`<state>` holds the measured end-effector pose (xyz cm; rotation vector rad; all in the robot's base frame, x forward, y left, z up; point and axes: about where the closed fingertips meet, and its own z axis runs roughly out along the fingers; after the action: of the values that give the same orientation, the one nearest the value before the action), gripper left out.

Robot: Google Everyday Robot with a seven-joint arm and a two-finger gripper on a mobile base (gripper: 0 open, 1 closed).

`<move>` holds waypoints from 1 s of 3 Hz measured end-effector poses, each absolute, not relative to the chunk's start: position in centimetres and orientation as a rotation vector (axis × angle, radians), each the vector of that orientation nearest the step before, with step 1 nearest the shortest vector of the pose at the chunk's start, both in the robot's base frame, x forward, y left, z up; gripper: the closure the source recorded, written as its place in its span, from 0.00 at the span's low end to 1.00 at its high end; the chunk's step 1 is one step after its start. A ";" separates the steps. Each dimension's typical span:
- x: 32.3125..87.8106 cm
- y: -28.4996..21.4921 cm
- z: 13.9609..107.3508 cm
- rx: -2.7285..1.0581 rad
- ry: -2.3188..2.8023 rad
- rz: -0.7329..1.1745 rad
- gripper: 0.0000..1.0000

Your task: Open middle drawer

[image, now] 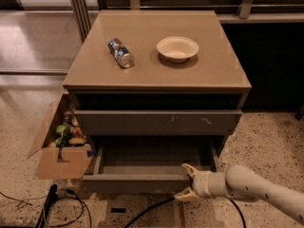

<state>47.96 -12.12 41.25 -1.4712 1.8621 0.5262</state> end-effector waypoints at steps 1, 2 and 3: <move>48.2 -12.0 41.9 -1.471 1.862 0.526 0.62; 48.4 -12.0 42.4 -1.471 1.862 0.526 0.85; 48.4 -12.0 42.7 -1.471 1.862 0.526 1.00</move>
Offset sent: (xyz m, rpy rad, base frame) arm -0.2208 -0.1090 0.0106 0.0824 -0.0527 0.0438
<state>48.42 -12.00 42.71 -1.4714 1.8620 0.5262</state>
